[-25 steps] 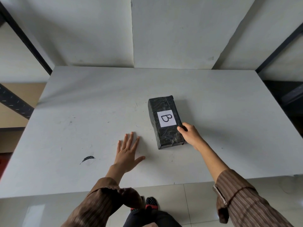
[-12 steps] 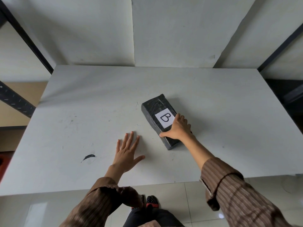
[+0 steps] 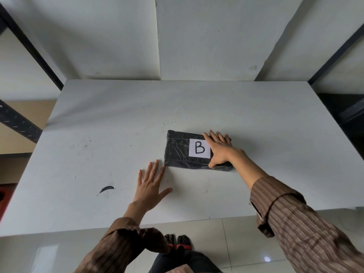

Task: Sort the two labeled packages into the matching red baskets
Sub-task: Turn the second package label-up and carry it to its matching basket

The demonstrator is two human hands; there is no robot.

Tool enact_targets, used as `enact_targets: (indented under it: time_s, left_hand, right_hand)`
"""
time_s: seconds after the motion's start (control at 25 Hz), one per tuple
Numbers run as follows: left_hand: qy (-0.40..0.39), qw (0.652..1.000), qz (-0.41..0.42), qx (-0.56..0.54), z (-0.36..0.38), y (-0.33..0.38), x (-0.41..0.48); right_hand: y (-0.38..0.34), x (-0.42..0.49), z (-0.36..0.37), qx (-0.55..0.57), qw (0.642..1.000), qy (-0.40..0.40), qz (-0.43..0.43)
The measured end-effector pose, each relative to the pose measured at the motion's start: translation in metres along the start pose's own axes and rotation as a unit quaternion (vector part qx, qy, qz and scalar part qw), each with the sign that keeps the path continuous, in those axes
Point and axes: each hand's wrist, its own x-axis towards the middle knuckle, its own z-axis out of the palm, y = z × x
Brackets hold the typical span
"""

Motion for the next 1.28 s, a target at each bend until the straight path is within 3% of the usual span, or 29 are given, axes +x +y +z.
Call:
enact_targets:
  time_s: [0.16,0.28,0.36,0.48,0.72,0.88,1.04,1.28]
  left_hand:
    - [0.014,0.999,-0.023,-0.034,-0.004,-0.001,0.001]
    - [0.045,0.994,-0.034,-0.093,-0.014,0.010,0.008]
    - [0.071,0.992,-0.014,-0.106,-0.024,0.019,0.016]
    - [0.069,0.995,0.025,-0.073,-0.031,0.031,0.027]
    - [0.020,0.999,0.033,-0.028,-0.023,0.034,0.030]
    - [0.013,0.999,0.033,-0.033,-0.026,0.031,0.029]
    - [0.014,0.999,0.031,-0.033,-0.027,0.028,0.025]
    - [0.027,0.998,0.035,-0.041,-0.026,0.019,0.018]
  right_hand:
    - [0.002,-0.012,0.019,0.126,0.988,0.083,0.012]
    - [0.003,-0.022,0.046,0.218,0.948,0.214,0.088]
    - [0.003,-0.025,0.062,0.291,0.913,0.240,0.153]
    - [0.005,-0.025,0.074,0.387,0.864,0.240,0.212]
    - [0.009,-0.025,0.073,0.499,0.805,0.248,0.203]
    - [0.007,-0.033,0.060,0.628,0.728,0.230,0.154]
    - [0.010,-0.030,0.055,0.702,0.654,0.231,0.161]
    - [0.007,-0.036,0.058,0.766,0.610,0.137,0.150]
